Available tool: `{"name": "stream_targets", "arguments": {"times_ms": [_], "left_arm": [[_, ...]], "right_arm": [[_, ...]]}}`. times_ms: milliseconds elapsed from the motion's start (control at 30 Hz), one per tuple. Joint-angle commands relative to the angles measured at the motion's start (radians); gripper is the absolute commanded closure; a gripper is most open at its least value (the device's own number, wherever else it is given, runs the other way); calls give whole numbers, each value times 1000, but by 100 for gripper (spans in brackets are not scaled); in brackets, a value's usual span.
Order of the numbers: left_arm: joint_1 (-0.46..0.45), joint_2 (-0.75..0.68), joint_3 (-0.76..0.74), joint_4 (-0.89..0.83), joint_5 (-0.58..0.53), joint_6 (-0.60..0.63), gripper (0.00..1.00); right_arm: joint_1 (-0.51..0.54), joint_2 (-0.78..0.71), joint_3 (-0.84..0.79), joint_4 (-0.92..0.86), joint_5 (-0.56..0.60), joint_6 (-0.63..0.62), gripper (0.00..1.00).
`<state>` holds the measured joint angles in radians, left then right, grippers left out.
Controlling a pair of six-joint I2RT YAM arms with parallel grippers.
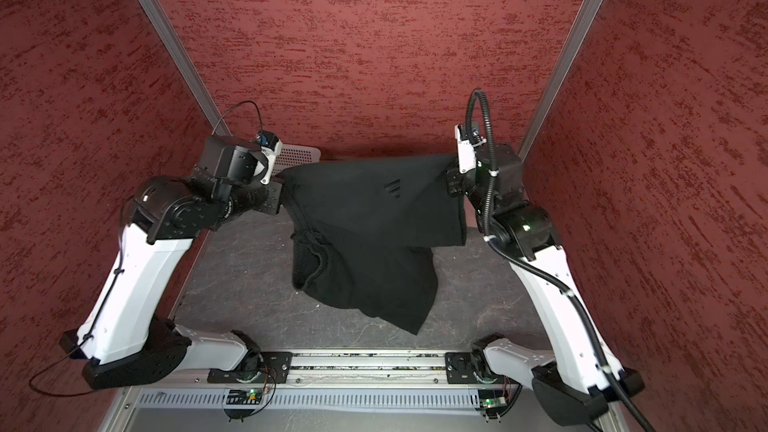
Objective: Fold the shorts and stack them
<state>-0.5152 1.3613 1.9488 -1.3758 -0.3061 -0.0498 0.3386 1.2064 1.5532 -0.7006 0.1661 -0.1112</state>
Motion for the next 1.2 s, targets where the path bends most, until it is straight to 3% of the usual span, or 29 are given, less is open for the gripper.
{"name": "stream_targets", "arguments": {"times_ms": [0, 167, 267, 433, 633, 667, 700, 767, 867, 1033, 1167], "left_arm": [[148, -35, -188, 205, 170, -14, 100], [347, 16, -440, 419, 234, 11, 100], [408, 72, -532, 546, 248, 19, 100], [414, 181, -587, 732, 297, 75, 100], [377, 328, -480, 781, 250, 118, 98], [370, 346, -462, 778, 236, 126, 85], [367, 356, -452, 780, 228, 137, 61], [361, 371, -422, 766, 207, 148, 2], [356, 354, -383, 719, 142, 130, 1], [351, 231, -351, 572, 35, 33, 1], [317, 67, -505, 516, 191, -74, 1]], "right_arm": [[-66, 58, -67, 132, -169, 38, 100], [-101, 268, -111, 299, -309, 47, 100], [-102, 427, -71, 380, -354, 40, 100], [-102, 682, 92, 419, -392, 55, 100], [-103, 848, 234, 412, -324, 90, 100], [-106, 849, 234, 424, -313, 100, 87], [-108, 846, 235, 432, -309, 109, 70], [-113, 830, 234, 432, -323, 125, 37], [-117, 775, 205, 391, -366, 144, 17], [-117, 542, -49, 345, -395, 238, 14], [-103, 346, -340, 214, -379, 323, 16]]}}
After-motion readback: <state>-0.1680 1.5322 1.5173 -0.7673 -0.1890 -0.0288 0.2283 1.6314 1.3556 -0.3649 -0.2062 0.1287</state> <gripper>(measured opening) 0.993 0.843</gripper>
